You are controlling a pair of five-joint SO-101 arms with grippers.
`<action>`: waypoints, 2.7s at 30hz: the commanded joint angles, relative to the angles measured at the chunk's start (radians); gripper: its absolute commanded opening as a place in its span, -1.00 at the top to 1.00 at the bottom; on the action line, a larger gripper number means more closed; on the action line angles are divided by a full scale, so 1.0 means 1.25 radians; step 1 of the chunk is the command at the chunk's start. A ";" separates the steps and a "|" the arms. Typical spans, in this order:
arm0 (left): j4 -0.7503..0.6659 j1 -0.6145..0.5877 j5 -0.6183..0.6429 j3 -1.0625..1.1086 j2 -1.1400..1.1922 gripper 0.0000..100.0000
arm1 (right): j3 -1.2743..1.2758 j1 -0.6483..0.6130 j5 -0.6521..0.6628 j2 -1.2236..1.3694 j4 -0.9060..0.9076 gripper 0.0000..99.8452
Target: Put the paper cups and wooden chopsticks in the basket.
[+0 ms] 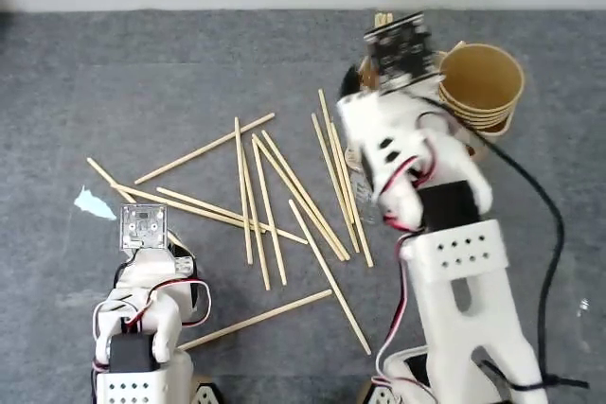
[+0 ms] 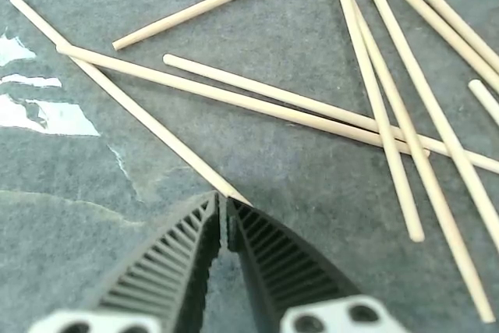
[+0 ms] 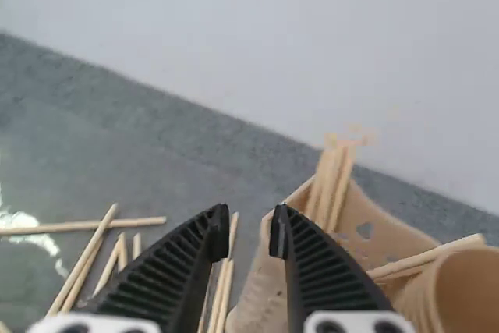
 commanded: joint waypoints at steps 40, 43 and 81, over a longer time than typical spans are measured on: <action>-0.016 -0.002 -0.006 -0.007 0.002 0.97 | -0.628 -0.176 -0.042 0.967 0.380 0.51; -0.016 -0.002 -0.006 -0.007 0.002 0.97 | -0.643 -0.174 -0.041 1.010 0.381 0.60; -0.016 -0.001 -0.006 -0.007 0.002 0.97 | -1.178 -0.152 0.016 0.794 0.846 0.98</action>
